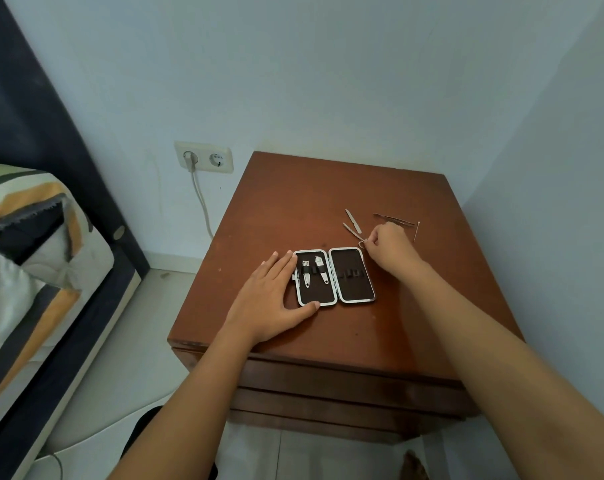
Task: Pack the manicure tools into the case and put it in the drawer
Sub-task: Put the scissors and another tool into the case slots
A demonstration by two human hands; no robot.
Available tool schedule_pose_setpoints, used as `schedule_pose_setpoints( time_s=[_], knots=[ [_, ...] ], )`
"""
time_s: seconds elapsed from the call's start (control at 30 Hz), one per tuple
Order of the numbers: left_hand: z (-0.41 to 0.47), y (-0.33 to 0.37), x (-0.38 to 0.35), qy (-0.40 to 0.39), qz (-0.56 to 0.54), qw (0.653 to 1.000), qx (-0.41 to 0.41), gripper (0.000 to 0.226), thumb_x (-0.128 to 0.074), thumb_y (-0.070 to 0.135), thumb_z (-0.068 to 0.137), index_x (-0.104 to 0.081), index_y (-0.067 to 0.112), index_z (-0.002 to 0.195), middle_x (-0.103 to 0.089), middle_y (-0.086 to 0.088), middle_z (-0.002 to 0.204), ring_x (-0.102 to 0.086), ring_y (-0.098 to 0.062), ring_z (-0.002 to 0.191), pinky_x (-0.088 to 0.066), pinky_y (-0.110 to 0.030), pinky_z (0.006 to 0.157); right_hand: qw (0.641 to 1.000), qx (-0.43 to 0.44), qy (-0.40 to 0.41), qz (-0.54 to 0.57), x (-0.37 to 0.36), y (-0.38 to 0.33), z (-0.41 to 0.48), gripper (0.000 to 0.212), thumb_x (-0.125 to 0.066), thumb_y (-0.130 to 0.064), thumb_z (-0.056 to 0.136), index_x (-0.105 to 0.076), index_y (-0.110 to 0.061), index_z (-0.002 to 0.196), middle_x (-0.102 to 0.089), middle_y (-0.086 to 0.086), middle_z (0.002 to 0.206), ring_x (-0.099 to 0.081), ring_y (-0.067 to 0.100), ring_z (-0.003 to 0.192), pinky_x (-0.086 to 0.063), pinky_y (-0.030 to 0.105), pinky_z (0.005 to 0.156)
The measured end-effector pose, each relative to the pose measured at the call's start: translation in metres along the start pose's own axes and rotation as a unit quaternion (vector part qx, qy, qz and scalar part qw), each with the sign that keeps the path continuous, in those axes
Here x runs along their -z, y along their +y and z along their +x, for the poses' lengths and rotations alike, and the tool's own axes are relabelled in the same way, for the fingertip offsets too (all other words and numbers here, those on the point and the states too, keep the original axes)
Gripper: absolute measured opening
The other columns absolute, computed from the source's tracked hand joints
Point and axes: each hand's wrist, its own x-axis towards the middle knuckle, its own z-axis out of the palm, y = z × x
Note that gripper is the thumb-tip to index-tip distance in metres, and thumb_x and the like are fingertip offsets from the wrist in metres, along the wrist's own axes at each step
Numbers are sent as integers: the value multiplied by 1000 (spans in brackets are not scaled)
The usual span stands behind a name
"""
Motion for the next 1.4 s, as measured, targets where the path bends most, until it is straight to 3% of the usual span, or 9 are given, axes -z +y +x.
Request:
schedule_pose_setpoints(
  time_s=[0.13, 0.23, 0.3, 0.4, 0.63, 0.9, 1.07, 1.2, 1.4],
  knots=[
    [-1, 1, 2, -17, 9, 1000, -1, 101, -22, 79, 69, -11, 21, 150, -8, 7, 159, 0, -11, 145, -1, -28, 116, 997, 4, 41, 72, 10, -10, -41, 22, -56, -17, 84, -61, -3, 68, -59, 11, 81, -54, 28, 86, -43, 36, 75],
    [-3, 4, 3, -25, 16, 1000, 3, 103, -20, 80, 68, -11, 19, 150, -8, 5, 159, 0, -13, 146, -1, -29, 117, 996, 5, 7, 94, 6, -24, -87, 20, -62, -21, 79, -63, -9, 64, -54, -1, 64, -56, 24, 73, -45, 34, 66],
    [-5, 7, 3, -33, 19, 999, 10, 104, -18, 82, 67, -10, 19, 150, -7, 5, 159, 2, -14, 146, 0, -31, 117, 997, 2, -20, 79, 0, -29, -112, 16, -62, -26, 77, -62, -17, 64, -53, -6, 65, -57, 21, 72, -44, 31, 64],
    [-8, 11, 4, -50, 15, 998, 21, 105, -19, 83, 67, -9, 19, 150, -6, 4, 159, 4, -16, 146, 1, -33, 117, 998, -15, -27, 63, -6, -33, -133, 14, -61, -30, 76, -65, -18, 69, -58, -5, 69, -60, 21, 75, -40, 27, 62],
    [-21, 13, 3, -62, 26, 998, 15, 90, -24, 73, 80, -5, 20, 150, -2, 4, 159, 8, -17, 145, 5, -31, 116, 999, -14, -21, 46, -10, -43, -143, 20, -59, -23, 79, -66, -5, 74, -66, 11, 82, -60, 29, 81, -47, 32, 68],
    [-20, 10, 3, -72, 31, 997, 2, 79, -31, 61, 90, -3, 18, 150, 1, 3, 159, 10, -18, 145, 5, -30, 115, 1000, 19, -13, 8, -24, -47, -125, 21, -52, -16, 82, -63, -1, 73, -62, 15, 89, -58, 31, 87, -43, 33, 66],
    [-21, 9, 3, -70, 41, 997, -9, 79, -27, 63, 90, -1, 18, 150, 1, 2, 159, 10, -18, 145, 6, -30, 115, 996, 84, 23, 30, -28, -43, -125, 15, -54, -17, 86, -63, -6, 81, -56, 8, 88, -54, 26, 89, -44, 36, 76],
    [-19, 7, 0, -71, 51, 996, -12, 83, -22, 68, 87, 0, 19, 150, 2, 3, 159, 10, -18, 145, 7, -29, 114, 967, 232, 96, -50, -35, -29, -132, 12, -56, -16, 85, -65, -10, 90, -63, 7, 92, -57, 27, 87, -50, 41, 70],
    [-17, 5, -3, -61, 59, 996, -13, 90, -13, 74, 80, -1, 19, 150, 1, 3, 159, 10, -17, 145, 7, -29, 114, 959, 280, 42, -26, -34, -22, -120, 22, -51, -15, 88, -68, -10, 102, -66, 6, 100, -56, 24, 96, -49, 39, 82]
  ],
)
